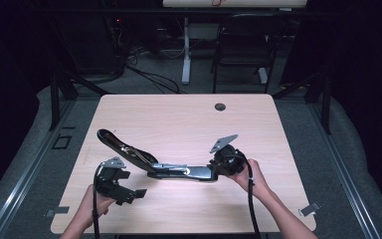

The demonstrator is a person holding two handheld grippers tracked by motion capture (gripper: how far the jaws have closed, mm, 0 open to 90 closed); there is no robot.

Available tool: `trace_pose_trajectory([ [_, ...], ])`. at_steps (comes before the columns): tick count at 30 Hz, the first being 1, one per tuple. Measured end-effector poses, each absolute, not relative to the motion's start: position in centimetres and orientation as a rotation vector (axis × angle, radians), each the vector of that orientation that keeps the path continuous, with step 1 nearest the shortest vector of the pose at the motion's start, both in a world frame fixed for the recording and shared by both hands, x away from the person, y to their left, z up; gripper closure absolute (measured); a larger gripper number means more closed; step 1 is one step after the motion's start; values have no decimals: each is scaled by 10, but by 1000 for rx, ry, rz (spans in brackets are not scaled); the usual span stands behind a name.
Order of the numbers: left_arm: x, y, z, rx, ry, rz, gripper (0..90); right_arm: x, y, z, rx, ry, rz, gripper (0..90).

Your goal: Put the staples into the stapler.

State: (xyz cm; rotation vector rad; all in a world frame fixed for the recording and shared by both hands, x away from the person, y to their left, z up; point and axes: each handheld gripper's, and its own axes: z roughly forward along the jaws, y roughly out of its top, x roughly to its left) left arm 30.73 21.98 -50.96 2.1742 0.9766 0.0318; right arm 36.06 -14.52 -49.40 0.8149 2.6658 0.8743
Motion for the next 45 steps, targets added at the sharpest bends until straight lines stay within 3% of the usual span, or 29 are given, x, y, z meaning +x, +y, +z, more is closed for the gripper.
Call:
trace_pose_trajectory([
  [45, 309, 220, -513, 2195, 976, -6, 0, 397, -87, -495, 568, 2766, 1054, 783],
])
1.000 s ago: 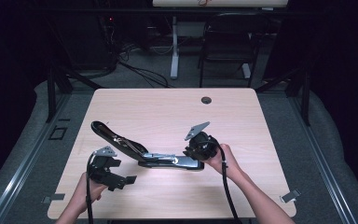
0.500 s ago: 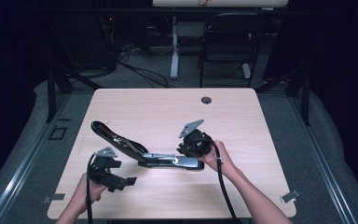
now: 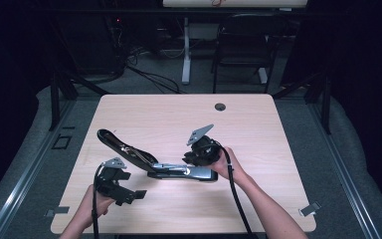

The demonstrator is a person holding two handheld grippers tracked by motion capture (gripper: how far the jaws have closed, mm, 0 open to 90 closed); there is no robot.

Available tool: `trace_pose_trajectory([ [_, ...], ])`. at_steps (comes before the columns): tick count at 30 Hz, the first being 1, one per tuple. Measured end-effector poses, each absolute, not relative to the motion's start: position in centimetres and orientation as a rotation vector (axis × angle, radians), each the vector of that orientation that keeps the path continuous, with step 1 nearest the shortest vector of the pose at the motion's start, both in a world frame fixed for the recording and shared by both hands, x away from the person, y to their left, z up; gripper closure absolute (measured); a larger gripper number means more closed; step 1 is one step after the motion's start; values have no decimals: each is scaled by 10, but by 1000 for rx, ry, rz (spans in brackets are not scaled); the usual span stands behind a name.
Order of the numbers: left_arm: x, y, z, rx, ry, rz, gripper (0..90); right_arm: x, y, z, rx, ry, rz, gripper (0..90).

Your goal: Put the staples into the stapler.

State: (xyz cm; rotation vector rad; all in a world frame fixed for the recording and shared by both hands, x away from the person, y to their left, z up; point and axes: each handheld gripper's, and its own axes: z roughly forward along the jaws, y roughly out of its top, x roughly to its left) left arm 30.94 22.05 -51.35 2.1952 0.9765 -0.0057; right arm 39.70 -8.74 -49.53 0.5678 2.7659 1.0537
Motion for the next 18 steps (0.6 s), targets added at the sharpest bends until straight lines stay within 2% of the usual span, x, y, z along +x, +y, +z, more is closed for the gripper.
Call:
trace_pose_trajectory([
  [18, 310, 220, -514, 2200, 967, -11, 0, 416, -67, -505, 380, 2851, 1143, 783],
])
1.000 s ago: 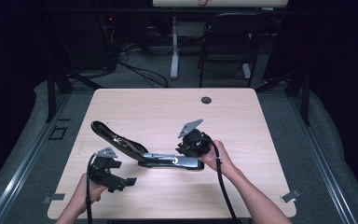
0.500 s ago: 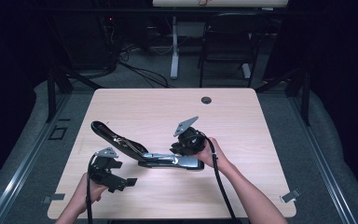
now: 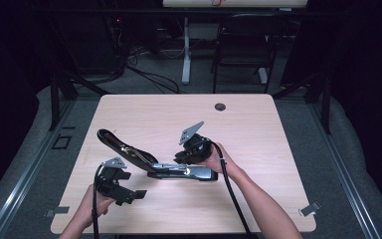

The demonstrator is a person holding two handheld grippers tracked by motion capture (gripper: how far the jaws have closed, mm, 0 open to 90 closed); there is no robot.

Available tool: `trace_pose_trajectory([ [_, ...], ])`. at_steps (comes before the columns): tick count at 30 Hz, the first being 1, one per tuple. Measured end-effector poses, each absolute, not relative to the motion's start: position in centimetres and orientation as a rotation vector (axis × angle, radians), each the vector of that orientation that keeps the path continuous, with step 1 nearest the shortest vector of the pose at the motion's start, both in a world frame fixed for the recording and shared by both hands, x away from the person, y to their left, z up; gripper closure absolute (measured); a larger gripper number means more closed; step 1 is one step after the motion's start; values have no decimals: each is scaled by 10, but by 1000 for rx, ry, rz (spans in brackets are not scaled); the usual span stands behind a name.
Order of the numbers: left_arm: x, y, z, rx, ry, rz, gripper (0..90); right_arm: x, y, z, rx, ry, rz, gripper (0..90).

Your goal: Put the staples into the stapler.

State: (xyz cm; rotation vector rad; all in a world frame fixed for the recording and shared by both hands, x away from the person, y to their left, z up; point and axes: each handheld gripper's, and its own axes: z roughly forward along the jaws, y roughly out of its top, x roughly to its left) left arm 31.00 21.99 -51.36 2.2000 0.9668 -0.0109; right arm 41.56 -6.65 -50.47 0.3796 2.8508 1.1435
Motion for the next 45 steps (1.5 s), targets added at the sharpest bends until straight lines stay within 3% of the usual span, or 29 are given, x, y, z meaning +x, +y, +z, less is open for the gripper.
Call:
trace_pose_trajectory([
  [45, 309, 217, -514, 2229, 961, -4, 0, 425, -56, -526, 271, 2938, 1156, 783],
])
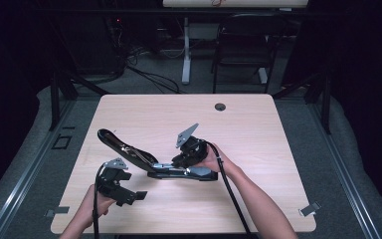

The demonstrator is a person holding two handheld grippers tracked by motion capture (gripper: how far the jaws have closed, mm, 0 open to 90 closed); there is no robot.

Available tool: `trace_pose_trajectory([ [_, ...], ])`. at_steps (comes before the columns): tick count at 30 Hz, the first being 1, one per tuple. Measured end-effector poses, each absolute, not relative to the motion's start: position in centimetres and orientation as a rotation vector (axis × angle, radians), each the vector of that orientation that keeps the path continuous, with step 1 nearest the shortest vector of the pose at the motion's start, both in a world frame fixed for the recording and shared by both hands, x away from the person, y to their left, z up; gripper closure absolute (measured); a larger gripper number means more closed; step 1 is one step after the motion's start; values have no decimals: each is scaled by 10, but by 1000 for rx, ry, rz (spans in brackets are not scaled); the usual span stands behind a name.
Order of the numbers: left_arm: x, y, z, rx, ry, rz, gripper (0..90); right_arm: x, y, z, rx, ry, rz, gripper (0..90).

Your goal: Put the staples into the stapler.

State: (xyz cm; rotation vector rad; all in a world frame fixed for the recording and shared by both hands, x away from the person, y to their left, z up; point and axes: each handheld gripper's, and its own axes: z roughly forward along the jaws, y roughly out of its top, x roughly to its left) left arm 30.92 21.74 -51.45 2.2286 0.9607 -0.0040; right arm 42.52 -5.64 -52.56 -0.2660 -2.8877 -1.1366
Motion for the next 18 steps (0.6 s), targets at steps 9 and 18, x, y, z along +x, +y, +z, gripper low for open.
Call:
trace_pose_trajectory([
  [9, 309, 217, -514, 2229, 956, 2, 0, 426, -57, -528, -252, -2887, -1111, 781],
  [18, 309, 217, -514, 2233, 953, 4, 0, 427, -59, -529, -249, -2884, -1105, 780],
])
